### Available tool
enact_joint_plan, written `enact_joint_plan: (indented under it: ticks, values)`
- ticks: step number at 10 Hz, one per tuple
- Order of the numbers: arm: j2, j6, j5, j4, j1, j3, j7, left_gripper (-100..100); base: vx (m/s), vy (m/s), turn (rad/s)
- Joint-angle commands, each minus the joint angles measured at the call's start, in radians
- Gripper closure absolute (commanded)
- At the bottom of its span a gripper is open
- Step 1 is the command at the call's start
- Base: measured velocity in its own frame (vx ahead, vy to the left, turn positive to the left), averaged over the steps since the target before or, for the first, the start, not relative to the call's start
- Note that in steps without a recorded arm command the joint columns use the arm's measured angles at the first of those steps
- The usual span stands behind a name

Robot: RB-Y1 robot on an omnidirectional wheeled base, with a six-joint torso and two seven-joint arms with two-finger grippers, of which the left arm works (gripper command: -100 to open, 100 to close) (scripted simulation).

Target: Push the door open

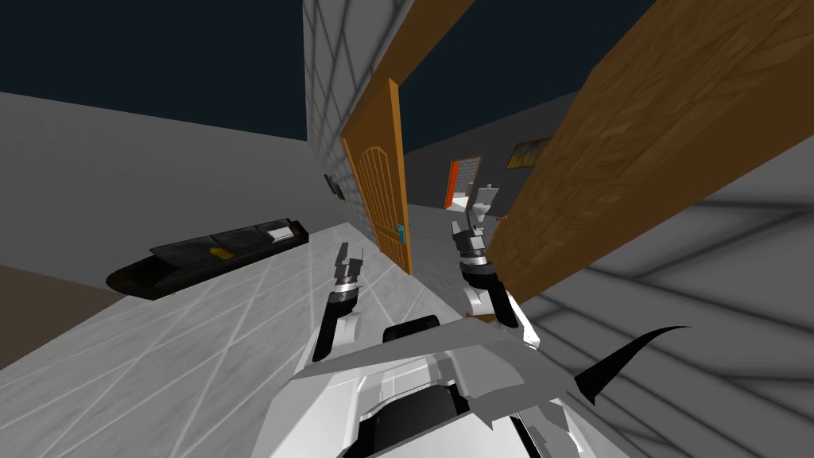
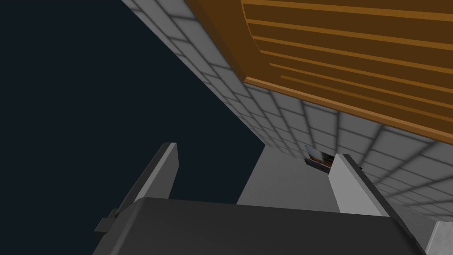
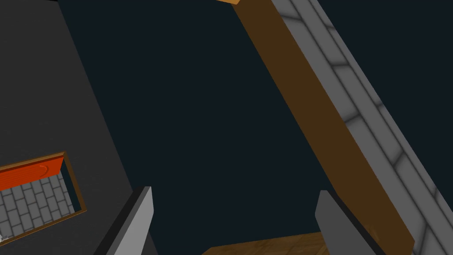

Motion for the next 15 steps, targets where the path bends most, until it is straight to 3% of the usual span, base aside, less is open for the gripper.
enact_joint_plan:
  ticks: [1,15]
  values:
    - [0.005,0.004,0.001,0.031,-0.017,-0.012,0.002,-100,0.080,0.071,-0.091]
    - [0.039,0.048,0.005,0.312,-0.161,-0.130,0.017,-100,0.087,0.076,-0.105]
